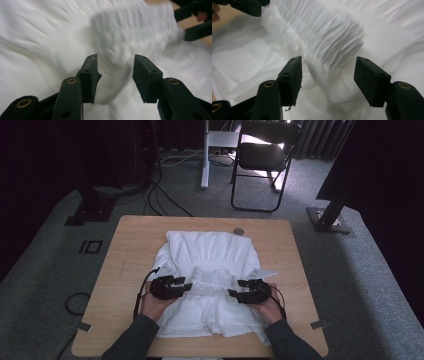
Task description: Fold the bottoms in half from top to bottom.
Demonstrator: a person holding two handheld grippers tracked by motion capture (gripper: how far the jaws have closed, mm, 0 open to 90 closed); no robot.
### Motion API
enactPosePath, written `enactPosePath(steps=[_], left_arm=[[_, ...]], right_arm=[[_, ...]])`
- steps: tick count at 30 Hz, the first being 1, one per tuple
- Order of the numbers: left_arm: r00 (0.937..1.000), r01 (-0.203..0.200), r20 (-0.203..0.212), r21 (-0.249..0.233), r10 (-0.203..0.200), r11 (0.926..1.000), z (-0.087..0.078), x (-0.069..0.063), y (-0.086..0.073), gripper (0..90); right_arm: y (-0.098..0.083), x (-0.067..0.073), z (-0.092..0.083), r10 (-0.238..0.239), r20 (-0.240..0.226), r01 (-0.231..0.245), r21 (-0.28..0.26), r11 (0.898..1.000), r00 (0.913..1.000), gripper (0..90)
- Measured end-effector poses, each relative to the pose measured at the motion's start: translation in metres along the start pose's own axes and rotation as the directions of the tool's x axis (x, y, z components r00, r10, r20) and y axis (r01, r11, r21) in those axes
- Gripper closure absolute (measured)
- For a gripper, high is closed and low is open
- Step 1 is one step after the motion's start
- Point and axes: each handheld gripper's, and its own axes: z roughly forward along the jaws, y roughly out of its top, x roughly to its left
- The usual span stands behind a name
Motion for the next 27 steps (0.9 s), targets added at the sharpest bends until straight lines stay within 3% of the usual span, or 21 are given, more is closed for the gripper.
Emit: enactPosePath(steps=[2, 4, 6, 12, 16, 18, 27], left_arm=[[0.9997, 0.012, -0.021, -0.001, -0.012, 0.9999, 0.001, 0.007, 0.008, 63.5], [0.9994, 0.022, -0.026, 0.010, -0.021, 0.9997, 0.007, 0.012, 0.014, 73.9], [0.9994, 0.017, -0.032, 0.033, -0.016, 0.9993, 0.017, 0.015, 0.020, 82.2], [0.9990, 0.005, -0.044, 0.110, 0.000, 0.9939, 0.051, 0.012, 0.027, 84.4], [0.9993, 0.005, -0.038, 0.143, 0.000, 0.9897, 0.063, 0.011, 0.023, 84.3], [0.9996, 0.010, -0.029, 0.145, -0.005, 0.9894, 0.064, 0.009, 0.020, 84.2], [0.9976, -0.050, 0.054, 0.130, 0.044, 0.9902, 0.051, -0.009, -0.006, 81.4]], right_arm=[[0.005, -0.005, -0.007, 0.002, 0.016, -0.001, -0.036, 0.999, 0.9999, 46.7], [0.010, -0.013, -0.010, 0.027, 0.041, -0.025, -0.038, 0.999, 0.9988, 67.3], [0.016, -0.021, -0.005, 0.043, 0.074, -0.040, -0.043, 0.998, 0.9963, 76.1], [0.034, -0.042, 0.029, 0.083, 0.117, -0.082, -0.011, 0.997, 0.9897, 74.1], [0.043, -0.048, 0.051, 0.092, 0.119, -0.095, 0.015, 0.995, 0.9885, 73.2], [0.044, -0.047, 0.053, 0.085, 0.121, -0.088, 0.020, 0.996, 0.9890, 72.4], [0.047, -0.042, 0.043, 0.055, 0.121, -0.057, 0.012, 0.998, 0.9911, 69.3]])
